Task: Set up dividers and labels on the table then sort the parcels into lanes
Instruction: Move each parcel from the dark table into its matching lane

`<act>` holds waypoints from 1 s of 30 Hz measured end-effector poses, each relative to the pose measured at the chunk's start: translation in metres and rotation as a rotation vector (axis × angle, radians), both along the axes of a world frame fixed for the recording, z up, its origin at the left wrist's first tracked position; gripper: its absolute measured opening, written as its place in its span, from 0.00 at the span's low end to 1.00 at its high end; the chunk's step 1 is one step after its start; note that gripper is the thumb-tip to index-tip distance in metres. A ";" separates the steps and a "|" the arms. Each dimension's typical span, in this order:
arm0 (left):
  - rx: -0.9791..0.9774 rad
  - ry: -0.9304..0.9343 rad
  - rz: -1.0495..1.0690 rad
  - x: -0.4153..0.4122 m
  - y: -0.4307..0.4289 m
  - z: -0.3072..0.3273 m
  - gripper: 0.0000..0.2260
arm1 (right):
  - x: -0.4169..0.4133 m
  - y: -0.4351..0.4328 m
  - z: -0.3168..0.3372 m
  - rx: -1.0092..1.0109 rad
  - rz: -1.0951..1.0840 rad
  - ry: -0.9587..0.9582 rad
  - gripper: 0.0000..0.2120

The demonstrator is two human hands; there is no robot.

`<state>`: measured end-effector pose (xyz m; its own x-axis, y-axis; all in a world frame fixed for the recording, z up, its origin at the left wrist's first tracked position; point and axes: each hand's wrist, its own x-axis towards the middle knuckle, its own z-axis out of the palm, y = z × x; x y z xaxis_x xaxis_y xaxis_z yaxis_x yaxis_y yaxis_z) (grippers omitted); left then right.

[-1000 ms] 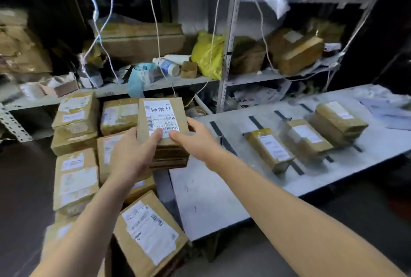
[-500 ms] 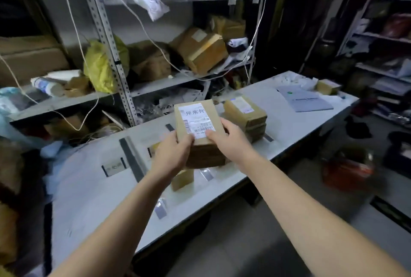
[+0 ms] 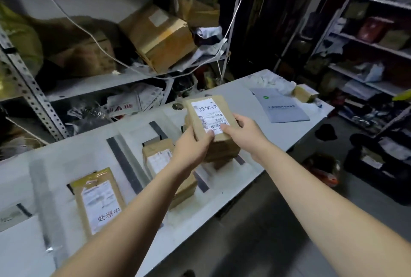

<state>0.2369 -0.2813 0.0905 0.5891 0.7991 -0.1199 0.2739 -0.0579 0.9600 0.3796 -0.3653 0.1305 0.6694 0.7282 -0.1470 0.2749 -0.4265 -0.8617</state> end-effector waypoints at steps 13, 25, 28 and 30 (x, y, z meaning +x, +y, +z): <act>0.002 0.103 0.167 0.099 0.030 -0.029 0.29 | 0.115 0.061 -0.042 -0.050 0.151 0.061 0.20; 0.355 0.920 0.494 -0.034 0.004 0.037 0.28 | 0.010 0.110 0.013 0.045 0.831 -0.502 0.32; 0.330 1.115 0.653 -0.112 -0.017 0.050 0.27 | -0.047 0.118 0.017 -0.017 1.027 -0.556 0.33; 0.313 1.187 0.731 -0.160 -0.036 0.059 0.26 | -0.087 0.119 0.018 -0.028 1.131 -0.588 0.34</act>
<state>0.0765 -0.3177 0.1495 -0.2822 0.9593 -0.0068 0.9524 0.2810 0.1186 0.2927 -0.2462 0.1489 -0.3510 0.9341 -0.0651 0.8308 0.2786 -0.4818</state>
